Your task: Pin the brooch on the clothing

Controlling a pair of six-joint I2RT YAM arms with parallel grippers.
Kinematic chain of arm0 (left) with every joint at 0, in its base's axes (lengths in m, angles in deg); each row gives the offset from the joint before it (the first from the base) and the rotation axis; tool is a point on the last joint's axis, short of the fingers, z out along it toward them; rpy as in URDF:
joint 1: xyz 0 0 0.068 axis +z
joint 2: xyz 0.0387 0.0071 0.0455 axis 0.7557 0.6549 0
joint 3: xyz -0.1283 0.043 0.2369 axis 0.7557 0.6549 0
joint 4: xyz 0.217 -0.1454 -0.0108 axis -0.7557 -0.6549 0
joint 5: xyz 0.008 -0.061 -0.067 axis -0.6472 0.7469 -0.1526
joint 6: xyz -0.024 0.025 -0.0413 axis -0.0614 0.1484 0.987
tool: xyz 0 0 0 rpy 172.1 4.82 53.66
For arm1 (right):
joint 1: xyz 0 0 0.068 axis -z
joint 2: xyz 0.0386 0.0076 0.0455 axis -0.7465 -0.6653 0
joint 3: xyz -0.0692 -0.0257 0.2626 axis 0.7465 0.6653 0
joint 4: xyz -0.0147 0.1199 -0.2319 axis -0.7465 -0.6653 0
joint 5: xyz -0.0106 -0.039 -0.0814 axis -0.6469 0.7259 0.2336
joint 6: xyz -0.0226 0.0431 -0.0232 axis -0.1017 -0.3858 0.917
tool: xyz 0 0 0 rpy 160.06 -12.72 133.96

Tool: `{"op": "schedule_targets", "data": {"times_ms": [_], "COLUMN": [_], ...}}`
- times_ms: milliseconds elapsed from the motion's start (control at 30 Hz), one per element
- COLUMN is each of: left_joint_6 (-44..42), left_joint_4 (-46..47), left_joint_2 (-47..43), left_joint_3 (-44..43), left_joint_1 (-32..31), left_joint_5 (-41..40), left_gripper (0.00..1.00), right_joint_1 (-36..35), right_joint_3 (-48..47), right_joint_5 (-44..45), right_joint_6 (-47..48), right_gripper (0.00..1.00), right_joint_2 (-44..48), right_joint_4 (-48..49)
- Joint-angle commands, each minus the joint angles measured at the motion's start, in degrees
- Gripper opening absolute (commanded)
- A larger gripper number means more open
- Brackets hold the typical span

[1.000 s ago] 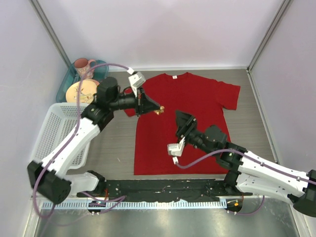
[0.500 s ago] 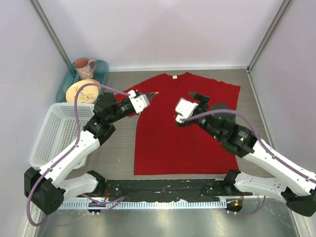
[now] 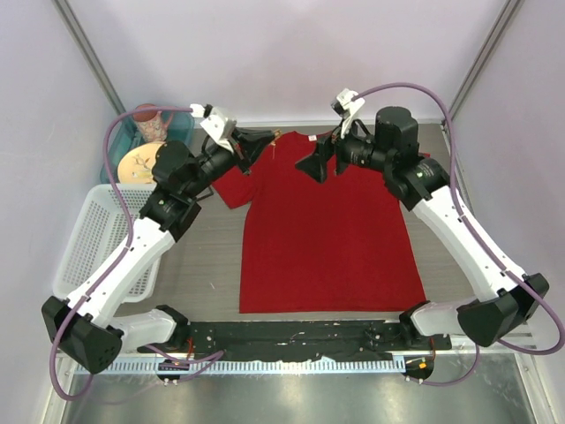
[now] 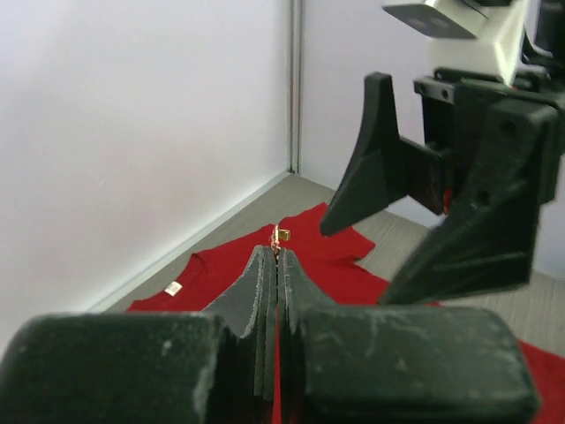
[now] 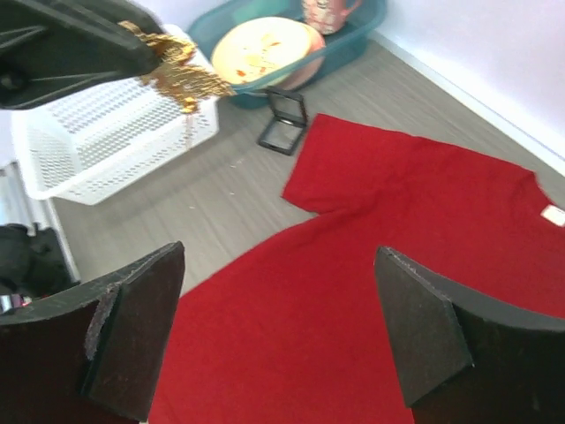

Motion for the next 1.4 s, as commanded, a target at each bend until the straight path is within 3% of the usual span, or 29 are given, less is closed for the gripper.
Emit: {"op": "schedule_targets", "data": {"times_ms": [0,67,333,1167,1367], "left_joint_6": [9.6,11.9,22.7,25.2,25.6], "left_joint_4": [2.2,2.2,5.1,9.2,9.0], "left_joint_2": [0.1,0.0,1.0,0.6,0.9], "left_joint_3": [-2.6,-2.7,-2.7,0.4,0.8], "left_joint_1": [1.0,1.5,3.5,3.5,3.5], "left_joint_5": [-2.8,-3.4,-1.3,0.3,0.9], "left_gripper": [0.00,0.00,0.00,0.00,0.00], "right_joint_1": [-0.5,-0.6,-1.2,-4.3,-4.5], "right_joint_3": [4.4,6.1,10.5,7.3,6.6], "right_joint_5": [-6.9,-10.9,-11.3,-4.2,-3.7], "right_joint_6": [-10.7,-10.3,-19.9,-25.5,-24.4], "right_gripper": [0.95,0.95,0.86,0.69,0.59], "right_joint_2": [4.0,4.7,2.1,-5.1,-5.8], "right_joint_4": [15.8,18.6,31.4,36.8,37.0]}}
